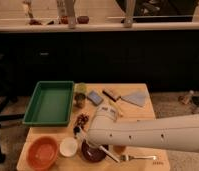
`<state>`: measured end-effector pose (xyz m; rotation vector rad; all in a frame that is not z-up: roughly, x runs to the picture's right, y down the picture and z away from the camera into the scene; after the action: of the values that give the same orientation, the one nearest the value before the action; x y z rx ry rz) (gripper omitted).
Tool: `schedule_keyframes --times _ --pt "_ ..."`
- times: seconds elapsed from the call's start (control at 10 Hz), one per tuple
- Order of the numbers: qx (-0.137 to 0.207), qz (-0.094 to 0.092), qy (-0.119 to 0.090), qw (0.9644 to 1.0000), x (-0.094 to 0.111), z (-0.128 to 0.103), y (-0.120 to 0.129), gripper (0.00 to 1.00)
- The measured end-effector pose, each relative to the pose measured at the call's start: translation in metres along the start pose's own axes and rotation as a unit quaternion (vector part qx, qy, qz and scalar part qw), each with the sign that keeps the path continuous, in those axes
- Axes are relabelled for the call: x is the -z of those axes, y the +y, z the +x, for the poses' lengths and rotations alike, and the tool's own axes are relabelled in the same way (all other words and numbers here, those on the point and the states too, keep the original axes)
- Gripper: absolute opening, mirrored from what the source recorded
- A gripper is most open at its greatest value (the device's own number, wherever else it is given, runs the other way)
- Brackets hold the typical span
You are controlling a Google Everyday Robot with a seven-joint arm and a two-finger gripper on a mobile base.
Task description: Place brush in purple bowl
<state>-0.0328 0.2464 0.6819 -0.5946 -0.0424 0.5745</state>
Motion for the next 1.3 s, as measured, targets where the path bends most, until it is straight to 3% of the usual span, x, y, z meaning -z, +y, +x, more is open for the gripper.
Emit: schedule_keyframes --times 0.6,1.0,1.3 --pt "-0.008 -0.021 0.010 0.9997 -0.024 0.004 -0.009 0.00" --pt "-0.009 -0.025 0.012 0.9996 -0.027 0.004 -0.012 0.02" --pt "-0.009 -0.025 0.012 0.9996 -0.027 0.004 -0.012 0.29"
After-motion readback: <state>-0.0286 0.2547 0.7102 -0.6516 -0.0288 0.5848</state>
